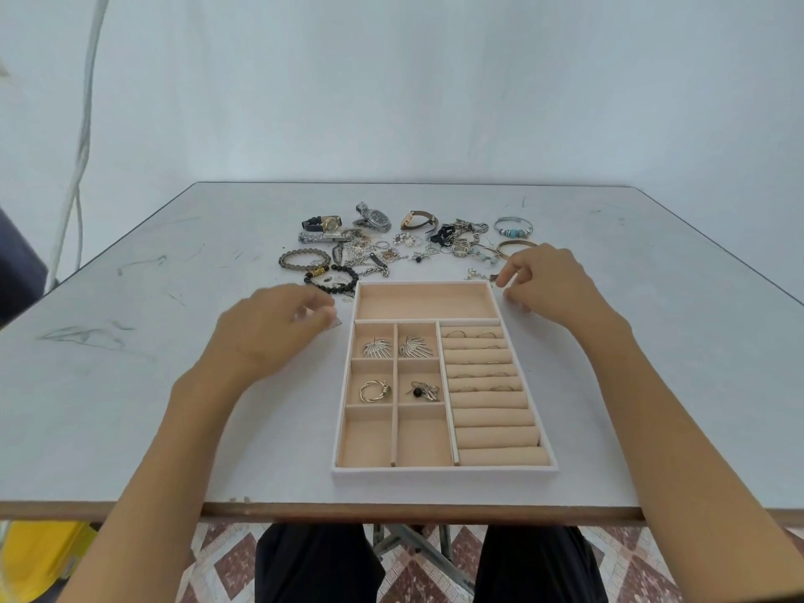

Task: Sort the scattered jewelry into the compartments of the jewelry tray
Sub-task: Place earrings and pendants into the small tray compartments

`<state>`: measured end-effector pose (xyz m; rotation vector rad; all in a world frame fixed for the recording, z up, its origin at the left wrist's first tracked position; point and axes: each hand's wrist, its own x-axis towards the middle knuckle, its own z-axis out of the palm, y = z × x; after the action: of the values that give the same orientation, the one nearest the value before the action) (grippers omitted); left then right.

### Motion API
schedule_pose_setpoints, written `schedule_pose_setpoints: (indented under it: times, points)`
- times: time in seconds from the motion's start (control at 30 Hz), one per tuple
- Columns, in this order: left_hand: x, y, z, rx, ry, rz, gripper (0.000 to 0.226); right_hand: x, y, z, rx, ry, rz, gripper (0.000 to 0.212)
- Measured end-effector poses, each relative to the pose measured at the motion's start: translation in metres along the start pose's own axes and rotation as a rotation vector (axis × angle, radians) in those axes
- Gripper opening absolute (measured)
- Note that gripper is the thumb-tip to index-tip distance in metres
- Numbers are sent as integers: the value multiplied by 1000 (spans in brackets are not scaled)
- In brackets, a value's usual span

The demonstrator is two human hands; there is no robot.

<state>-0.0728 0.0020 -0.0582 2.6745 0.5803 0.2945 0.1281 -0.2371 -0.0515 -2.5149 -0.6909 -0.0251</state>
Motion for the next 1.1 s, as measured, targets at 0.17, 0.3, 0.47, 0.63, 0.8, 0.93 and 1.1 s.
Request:
schedule_pose_setpoints:
  times: [0.17,0.3,0.47,0.63,0.8,0.93,1.1]
  points:
    - [47,12,-2,-59,60,51,18,14,-8,5,-108,75,23,17]
    - [78,37,10,-57,71,98,16,28,-19,6,-119,107,-22,18]
    - [107,63,31,79,104,189,23,42,-29,12,-65,-82,-57,23]
    - [130,72,41,270,142,268,25,42,-28,20,-81,-66,-76,13]
    - [143,74,46,371,98,281,16,46,-27,21,-105,-74,-60,6]
    - [146,79,50,431,119,298,19,49,-26,23,-117,-80,-56,4]
    - [144,84,54,563,217,341,22,49,-24,26,-96,-91,-50,4]
